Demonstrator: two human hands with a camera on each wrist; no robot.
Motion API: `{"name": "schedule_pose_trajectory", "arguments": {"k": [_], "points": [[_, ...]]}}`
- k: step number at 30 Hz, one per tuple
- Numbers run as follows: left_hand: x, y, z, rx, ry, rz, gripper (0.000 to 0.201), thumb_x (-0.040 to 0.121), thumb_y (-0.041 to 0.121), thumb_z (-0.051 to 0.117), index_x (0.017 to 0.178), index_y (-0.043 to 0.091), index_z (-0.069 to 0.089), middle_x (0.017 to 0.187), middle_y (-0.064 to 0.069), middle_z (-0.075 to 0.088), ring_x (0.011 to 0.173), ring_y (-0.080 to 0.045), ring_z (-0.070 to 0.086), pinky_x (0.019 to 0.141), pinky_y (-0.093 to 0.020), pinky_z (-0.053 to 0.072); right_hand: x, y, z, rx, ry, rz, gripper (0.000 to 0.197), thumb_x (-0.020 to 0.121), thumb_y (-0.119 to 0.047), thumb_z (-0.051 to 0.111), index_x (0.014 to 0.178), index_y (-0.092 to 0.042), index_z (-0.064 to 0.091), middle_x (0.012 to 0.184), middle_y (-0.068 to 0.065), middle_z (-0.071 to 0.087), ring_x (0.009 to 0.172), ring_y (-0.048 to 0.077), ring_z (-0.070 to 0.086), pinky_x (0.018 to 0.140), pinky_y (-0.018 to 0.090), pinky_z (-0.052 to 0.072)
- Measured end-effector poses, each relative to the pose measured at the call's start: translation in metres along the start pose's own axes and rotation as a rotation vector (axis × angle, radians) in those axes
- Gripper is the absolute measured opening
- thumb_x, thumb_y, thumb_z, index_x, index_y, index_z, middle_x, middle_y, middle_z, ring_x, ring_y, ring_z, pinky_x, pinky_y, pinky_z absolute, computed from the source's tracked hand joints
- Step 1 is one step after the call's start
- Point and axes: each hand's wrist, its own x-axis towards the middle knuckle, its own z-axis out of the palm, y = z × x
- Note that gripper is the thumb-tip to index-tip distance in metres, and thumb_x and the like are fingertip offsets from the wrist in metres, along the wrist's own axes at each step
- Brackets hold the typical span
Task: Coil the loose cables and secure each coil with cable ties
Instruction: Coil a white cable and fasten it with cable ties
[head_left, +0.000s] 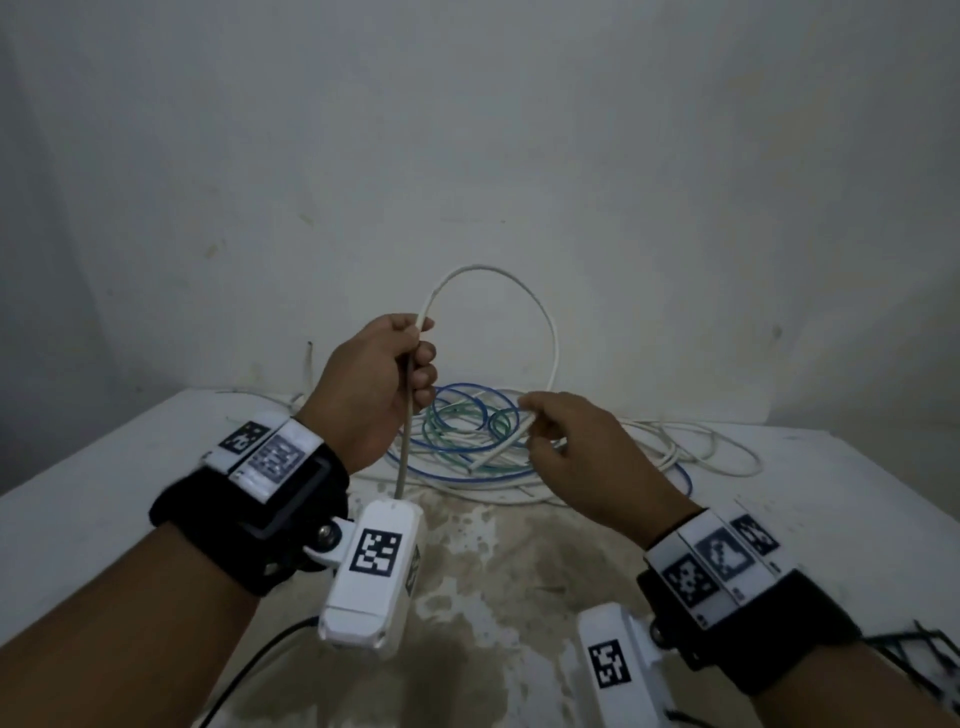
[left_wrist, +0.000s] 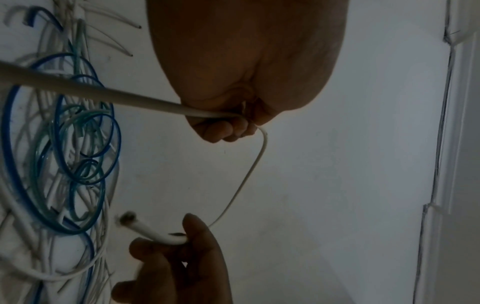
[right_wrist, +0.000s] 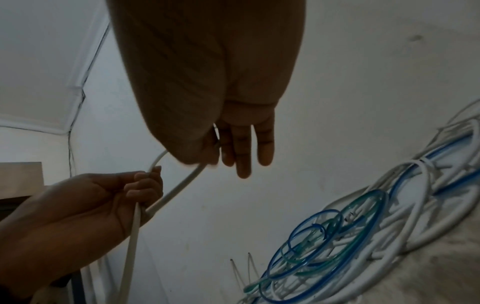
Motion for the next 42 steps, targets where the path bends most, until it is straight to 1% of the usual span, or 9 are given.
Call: {"name": "schedule_pose_trajectory", "arguments": {"k": [3,5,7,10,13,17,28,33,42], "points": [[0.003,-0.003,-0.003,0.008,0.018,0.003,0.026,0.1,0.006,0.029,0.097,0.006,0.055,0.061,0.0,0.042,0.047,-0.009,0.035,0.043,-0.019,0.033,0.004,-0.002,-0.001,-0.083,0.035,-0.041,0.019,0.085,-0.033,0.067,0.091,-0.016,0.062,0.073,0.0,0.056,0.068,0.013,0.052,0.065,0.027,0.041],[0.004,-0.006,-0.004,0.014,0.032,-0.003,0.027,0.1,0.007,0.031,0.097,0.005,0.057,0.061,0.001,0.043,0.048,-0.009,0.036,0.043,-0.019,0.034,0.008,0.001,-0.001,-0.116,0.125,-0.061,0.032,0.089,-0.042,0.059,0.062,-0.027,0.051,0.055,-0.005,0.044,0.053,0.006,0.044,0.054,0.03,0.032],[0.003,-0.008,-0.003,0.004,0.033,-0.019,0.026,0.1,0.007,0.031,0.095,0.005,0.056,0.062,0.0,0.044,0.048,-0.01,0.039,0.044,-0.019,0.036,0.012,0.004,0.002,-0.185,0.244,-0.083,0.044,0.094,-0.044,0.049,0.053,-0.028,0.045,0.057,-0.004,0.039,0.054,0.009,0.039,0.055,0.033,0.029],[0.0,-0.012,-0.002,-0.016,-0.001,-0.047,0.023,0.101,0.007,0.031,0.094,0.007,0.053,0.064,-0.001,0.047,0.049,-0.012,0.043,0.046,-0.02,0.038,0.014,0.005,0.005,-0.033,0.332,-0.065,0.027,0.097,-0.026,0.05,0.079,-0.011,0.065,0.076,0.007,0.055,0.072,0.017,0.049,0.067,0.029,0.037],[-0.004,-0.015,0.003,-0.036,-0.04,-0.051,0.021,0.1,0.005,0.03,0.094,0.008,0.05,0.062,0.0,0.046,0.048,-0.011,0.039,0.045,-0.019,0.035,0.016,0.0,0.005,0.293,0.239,0.068,0.025,0.1,-0.019,0.041,0.12,-0.022,0.056,0.072,-0.005,0.062,0.068,0.009,0.059,0.071,0.014,0.045],[-0.009,-0.021,0.014,-0.033,-0.088,-0.047,0.02,0.098,0.003,0.031,0.094,0.008,0.049,0.064,-0.001,0.045,0.049,-0.011,0.038,0.046,-0.021,0.033,0.019,-0.007,0.011,0.426,0.273,0.169,0.032,0.1,-0.044,0.034,0.089,-0.03,0.06,0.058,-0.009,0.048,0.057,0.011,0.049,0.069,0.039,0.05],[-0.023,-0.04,0.028,0.195,-0.176,-0.02,0.018,0.097,0.005,0.045,0.097,0.011,0.063,0.083,0.001,0.063,0.071,-0.007,0.057,0.065,-0.02,0.05,0.026,-0.022,0.018,0.908,0.148,0.422,0.024,0.098,-0.006,0.039,0.088,-0.01,0.06,0.062,0.001,0.045,0.051,0.011,0.036,0.048,0.025,0.03],[-0.026,-0.043,0.026,0.253,-0.187,-0.02,0.021,0.094,0.005,0.052,0.11,0.005,0.066,0.095,-0.011,0.067,0.081,-0.021,0.06,0.069,-0.026,0.052,0.028,-0.026,0.019,1.122,0.145,0.476,0.029,0.099,-0.009,0.037,0.091,-0.003,0.065,0.071,0.008,0.055,0.06,0.015,0.046,0.055,0.027,0.037],[-0.029,-0.046,0.026,0.303,-0.161,0.022,0.018,0.09,0.0,0.058,0.098,0.008,0.072,0.098,-0.017,0.071,0.082,-0.025,0.067,0.07,-0.036,0.058,0.028,-0.033,0.014,1.28,0.166,0.572,0.032,0.101,-0.026,0.041,0.084,-0.005,0.058,0.071,0.007,0.056,0.065,0.018,0.054,0.065,0.03,0.049]]}}
